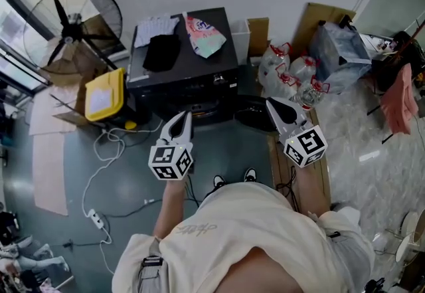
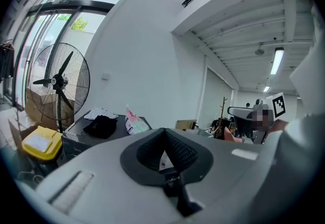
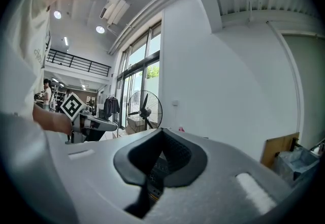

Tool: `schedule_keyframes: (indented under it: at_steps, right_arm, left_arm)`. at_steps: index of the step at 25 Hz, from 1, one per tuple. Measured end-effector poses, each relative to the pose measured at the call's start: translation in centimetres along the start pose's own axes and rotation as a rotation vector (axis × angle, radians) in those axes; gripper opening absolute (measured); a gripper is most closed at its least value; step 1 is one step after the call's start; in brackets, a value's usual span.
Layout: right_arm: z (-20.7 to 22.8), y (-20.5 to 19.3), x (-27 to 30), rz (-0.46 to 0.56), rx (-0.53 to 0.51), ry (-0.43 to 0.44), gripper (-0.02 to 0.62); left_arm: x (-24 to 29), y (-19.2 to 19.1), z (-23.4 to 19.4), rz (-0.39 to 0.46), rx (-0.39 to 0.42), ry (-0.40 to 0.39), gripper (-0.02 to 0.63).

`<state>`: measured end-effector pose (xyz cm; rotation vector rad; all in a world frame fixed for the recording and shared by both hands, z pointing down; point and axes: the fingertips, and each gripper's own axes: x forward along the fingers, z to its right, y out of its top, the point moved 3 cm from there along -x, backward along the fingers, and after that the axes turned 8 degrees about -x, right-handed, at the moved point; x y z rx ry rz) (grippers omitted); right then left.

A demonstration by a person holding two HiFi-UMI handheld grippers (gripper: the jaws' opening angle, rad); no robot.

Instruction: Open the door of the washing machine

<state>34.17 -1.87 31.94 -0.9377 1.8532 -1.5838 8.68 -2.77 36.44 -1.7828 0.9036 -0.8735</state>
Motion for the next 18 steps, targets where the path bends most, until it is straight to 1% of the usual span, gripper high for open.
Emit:
schedule_keyframes:
  at_steps: [3, 6, 10, 13, 18]
  right_arm:
    - [-0.1, -0.4, -0.4, -0.01, 0.005, -0.004, 0.002]
    - [-0.2, -1.0, -0.7, -0.036, 0.007, -0.006, 0.002]
    - [-0.1, -1.1, -1.0, -0.044, 0.01, -0.016, 0.002]
    - [0.1, -1.3, -1.5, -0.043, 0.032, -0.022, 0.002]
    - [-0.2, -2.0, -1.7, -0.047, 0.042, -0.03, 0.002]
  left_arm:
    - [0.2, -0.6, 0.0, -0.007, 0.005, -0.003, 0.017]
    - [0.5, -1.6, -0.2, -0.028, -0.008, 0.001, 0.017]
    - [0.9, -1.7, 0.0, -0.04, -0.011, -0.014, 0.017]
    - [1.3, -1.8, 0.2, -0.045, -0.018, -0.026, 0.017]
    - [1.2, -2.2, -0.1, -0.056, -0.007, -0.029, 0.017]
